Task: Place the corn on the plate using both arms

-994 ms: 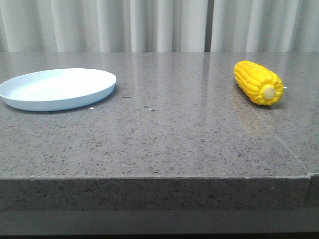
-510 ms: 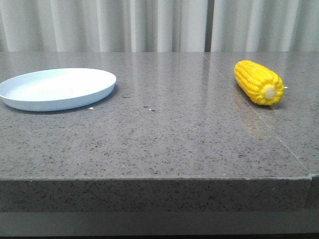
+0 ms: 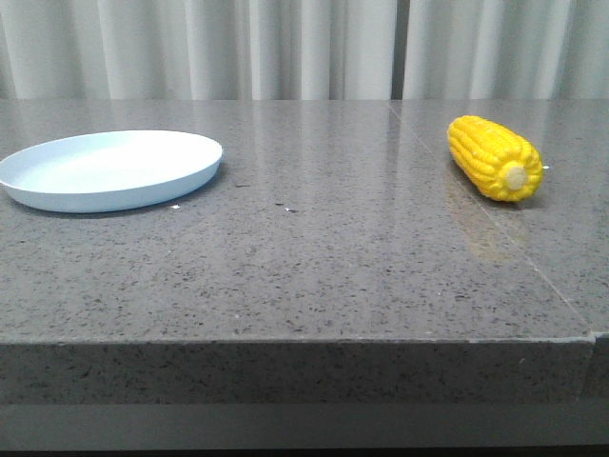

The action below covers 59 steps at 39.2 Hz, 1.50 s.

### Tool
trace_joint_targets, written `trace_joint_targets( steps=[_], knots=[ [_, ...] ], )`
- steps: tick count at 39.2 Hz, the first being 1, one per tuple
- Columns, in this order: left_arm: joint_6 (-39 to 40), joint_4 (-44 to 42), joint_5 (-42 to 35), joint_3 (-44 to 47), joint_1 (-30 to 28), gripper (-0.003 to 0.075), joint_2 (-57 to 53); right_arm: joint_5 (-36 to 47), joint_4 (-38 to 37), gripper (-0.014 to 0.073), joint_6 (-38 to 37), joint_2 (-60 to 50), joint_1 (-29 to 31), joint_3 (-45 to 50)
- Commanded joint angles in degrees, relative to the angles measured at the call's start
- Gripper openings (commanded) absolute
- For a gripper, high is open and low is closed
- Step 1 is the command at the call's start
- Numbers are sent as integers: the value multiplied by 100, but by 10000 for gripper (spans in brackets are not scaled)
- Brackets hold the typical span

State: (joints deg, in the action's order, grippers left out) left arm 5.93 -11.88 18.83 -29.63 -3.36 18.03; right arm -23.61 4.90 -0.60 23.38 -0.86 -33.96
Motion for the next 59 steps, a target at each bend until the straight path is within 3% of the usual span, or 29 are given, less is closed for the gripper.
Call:
trace_joint_targets(
  steps=[1, 5, 9, 12, 14, 17, 20, 32, 40, 46, 51, 59],
  knots=[
    [-2, -69, -493, -202, -5, -18, 144, 500, -2, -49, 60, 125, 29, -212],
    [-2, -69, -483, -202, -5, 52, 144, 500, -2, 48, 60, 125, 29, -212],
    [-2, -69, -483, -202, -5, 273, 144, 494, -2, 235, 60, 125, 29, -212],
    [-2, -69, -483, -202, -5, 498, 144, 494, -2, 397, 60, 125, 29, -212],
    [-2, -69, -483, -202, -5, 604, 144, 494, -2, 490, 60, 125, 29, -212],
    [-2, -57, -483, -202, -5, 699, 144, 494, -2, 614, 60, 125, 29, -212],
    [-2, -57, -483, -202, -5, 689, 144, 494, -2, 664, 60, 125, 29, -212],
    [-2, 180, -739, -234, -5, 591, 252, 488, -2, 663, 60, 125, 29, -212],
    [-2, 503, -396, -972, 262, 582, 1771, 482, -2, 663, 60, 125, 29, -212],
    [-2, 409, -5, -1655, 856, 582, 2924, 471, -2, 663, 60, 125, 29, -212],
    [-2, 408, 668, -2321, 1219, 582, 3819, 471, -2, 663, 60, 125, 29, -212],
    [-2, 553, 2494, -3715, 1263, 582, 5308, 460, -2, 663, 60, 125, 29, -212]
  ],
)
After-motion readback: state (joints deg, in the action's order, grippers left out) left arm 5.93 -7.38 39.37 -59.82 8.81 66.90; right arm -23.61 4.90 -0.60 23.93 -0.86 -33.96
